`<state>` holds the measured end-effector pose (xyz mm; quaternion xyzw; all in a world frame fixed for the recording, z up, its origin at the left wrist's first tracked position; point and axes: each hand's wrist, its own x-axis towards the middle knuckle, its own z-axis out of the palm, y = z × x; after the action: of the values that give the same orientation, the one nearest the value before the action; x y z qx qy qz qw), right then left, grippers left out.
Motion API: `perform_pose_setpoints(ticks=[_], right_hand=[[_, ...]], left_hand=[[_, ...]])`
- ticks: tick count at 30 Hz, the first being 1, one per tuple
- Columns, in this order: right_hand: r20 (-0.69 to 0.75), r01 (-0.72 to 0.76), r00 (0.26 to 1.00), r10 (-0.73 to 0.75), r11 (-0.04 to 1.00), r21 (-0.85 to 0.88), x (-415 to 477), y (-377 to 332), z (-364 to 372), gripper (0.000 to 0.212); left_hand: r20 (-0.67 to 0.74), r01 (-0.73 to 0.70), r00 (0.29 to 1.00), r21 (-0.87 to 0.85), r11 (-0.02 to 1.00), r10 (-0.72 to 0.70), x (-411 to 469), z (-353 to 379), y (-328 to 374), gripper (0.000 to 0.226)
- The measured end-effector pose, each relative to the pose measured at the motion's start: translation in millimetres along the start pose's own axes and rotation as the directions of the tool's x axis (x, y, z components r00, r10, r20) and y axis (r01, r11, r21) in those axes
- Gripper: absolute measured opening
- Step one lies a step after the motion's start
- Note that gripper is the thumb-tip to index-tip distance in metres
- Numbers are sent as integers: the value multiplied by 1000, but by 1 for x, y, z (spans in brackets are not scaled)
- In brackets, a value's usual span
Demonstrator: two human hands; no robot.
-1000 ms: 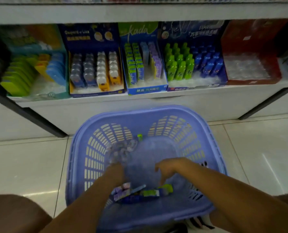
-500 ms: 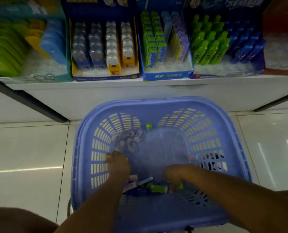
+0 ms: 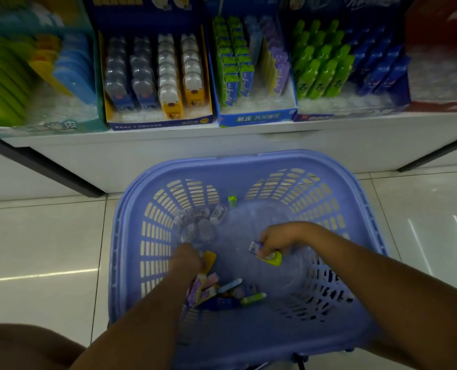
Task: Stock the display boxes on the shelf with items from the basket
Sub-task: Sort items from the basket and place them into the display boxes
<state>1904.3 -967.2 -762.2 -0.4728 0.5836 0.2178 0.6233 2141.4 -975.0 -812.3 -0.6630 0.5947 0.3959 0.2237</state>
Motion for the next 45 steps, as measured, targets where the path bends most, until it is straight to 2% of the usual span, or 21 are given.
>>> perform_pose_setpoints(ticks=[1,2,3,4,5,6,7,9,11,13,15,17,19,22,25,27,31,37,39,41,45], right_hand=[[20,25,999,-28,988,153,-5,-4,-2,17],[38,48,997,-61,959,278,-12,-8,-5,23],[54,68,994,-93,934,351,-17,-11,-9,28],[56,93,991,-123,920,381,-24,-15,-14,29],[49,122,987,-153,913,389,-31,-18,-19,28],[41,151,983,-181,908,391,-39,-22,-25,26],[33,174,979,-203,904,390,-48,-27,-30,21],[10,218,971,-238,904,367,-65,-34,-39,14],[-36,271,961,-274,914,302,-83,-40,-47,15],[-110,348,937,-333,919,188,-103,-48,-53,19],[-208,440,884,-418,896,68,-123,-57,-57,24],[-302,522,816,-494,853,17,-141,-64,-59,31],[-355,603,756,-549,796,51,-154,-69,-61,34],[-371,695,706,-603,689,204,-165,-65,-68,30],[-386,734,678,-626,609,301,-173,-59,-77,44],[-438,769,637,-634,560,307,-178,-60,-80,41],[-633,850,493,-597,487,202,-185,-64,-89,22],[-778,932,347,-524,287,222,-195,-72,-100,34],[-788,932,332,-519,308,190,-195,-75,-103,34],[-804,916,328,-496,374,143,-196,-83,-106,30],[-872,883,217,-438,469,-17,-189,-116,-109,17]], left_hand=[[20,-11,1000,-12,1000,11,-3,-4,3,39],[35,-26,999,-55,998,28,-8,-10,8,38],[45,-37,998,-144,989,44,-12,-16,14,35],[77,-28,996,-303,953,54,-17,-22,21,32],[126,7,990,-505,863,65,-22,-28,30,29],[198,65,975,-680,730,98,-30,-37,40,29],[245,95,955,-789,607,169,-41,-47,50,28],[271,84,909,-864,496,316,-59,-68,67,24],[243,4,873,-870,492,424,-80,-91,79,21],[193,-77,862,-864,497,468,-95,-109,85,16],[130,-136,867,-868,478,482,-108,-123,86,9],[50,-216,863,-862,458,502,-121,-137,89,8],[-11,-282,856,-848,449,517,-135,-153,90,8],[-80,-324,863,-845,426,498,-155,-179,88,10],[-130,-325,868,-879,349,480,-170,-202,87,11],[-137,-307,867,-904,298,479,-176,-212,88,14],[-109,-242,875,-943,230,473,-178,-215,95,23],[-65,-129,893,-985,114,446,-167,-210,107,11],[-63,-114,893,-990,88,446,-166,-213,107,11],[-74,-111,895,-992,58,439,-167,-217,102,12],[-133,-140,901,-990,-13,412,-172,-231,87,12]])
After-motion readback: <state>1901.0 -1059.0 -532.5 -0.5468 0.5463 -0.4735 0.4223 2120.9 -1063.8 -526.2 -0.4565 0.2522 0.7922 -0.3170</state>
